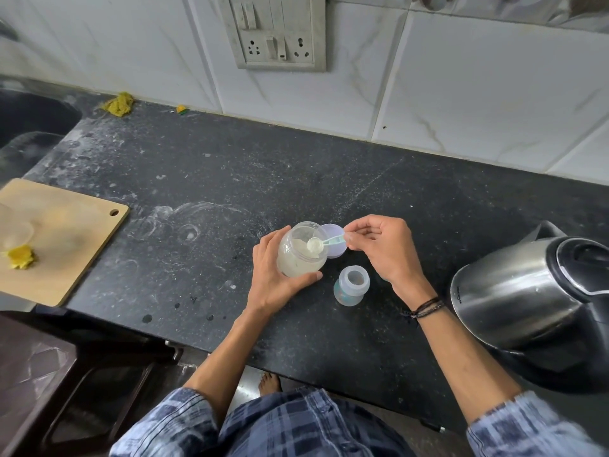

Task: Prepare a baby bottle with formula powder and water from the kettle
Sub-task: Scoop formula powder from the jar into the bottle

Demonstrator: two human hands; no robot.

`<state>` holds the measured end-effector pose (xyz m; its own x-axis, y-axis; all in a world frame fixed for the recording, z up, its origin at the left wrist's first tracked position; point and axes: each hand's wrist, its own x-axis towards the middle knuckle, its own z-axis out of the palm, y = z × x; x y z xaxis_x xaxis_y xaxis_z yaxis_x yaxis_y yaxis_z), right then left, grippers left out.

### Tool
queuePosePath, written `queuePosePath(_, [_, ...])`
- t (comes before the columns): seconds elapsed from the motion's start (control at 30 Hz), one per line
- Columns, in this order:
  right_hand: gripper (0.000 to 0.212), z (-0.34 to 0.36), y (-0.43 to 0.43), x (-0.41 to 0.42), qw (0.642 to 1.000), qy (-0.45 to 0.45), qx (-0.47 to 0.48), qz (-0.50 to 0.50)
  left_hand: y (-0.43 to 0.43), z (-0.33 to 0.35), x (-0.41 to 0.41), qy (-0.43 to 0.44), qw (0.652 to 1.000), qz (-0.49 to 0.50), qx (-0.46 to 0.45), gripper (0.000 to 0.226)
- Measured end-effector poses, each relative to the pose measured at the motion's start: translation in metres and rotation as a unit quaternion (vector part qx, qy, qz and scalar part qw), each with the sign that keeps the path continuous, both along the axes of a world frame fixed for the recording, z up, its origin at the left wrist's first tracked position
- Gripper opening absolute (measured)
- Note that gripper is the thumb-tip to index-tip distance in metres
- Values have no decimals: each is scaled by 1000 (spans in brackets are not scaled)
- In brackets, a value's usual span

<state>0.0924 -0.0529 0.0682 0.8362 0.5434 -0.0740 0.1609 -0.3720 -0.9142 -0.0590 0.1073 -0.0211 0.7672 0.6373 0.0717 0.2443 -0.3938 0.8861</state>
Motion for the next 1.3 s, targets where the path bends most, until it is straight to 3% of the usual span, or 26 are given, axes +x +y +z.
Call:
queuePosePath(0.73, [23,-3,-1,2,999,-10,23,-34,2,1,3,12,1000,-8,-3,102])
queuePosePath(0.9, [14,-1,-3,0,991,104,64,-62,1,-1,5,16,1000,-13,-3,103])
queuePosePath(1.1, [7,2,-9,1,919,343,172,-93,2,-6,5,15,1000,-14,-11,102])
queuePosePath(1.3, [14,2,-17,4,886,413,181,-107,0,-16,7,-30,997,-40,-56,91])
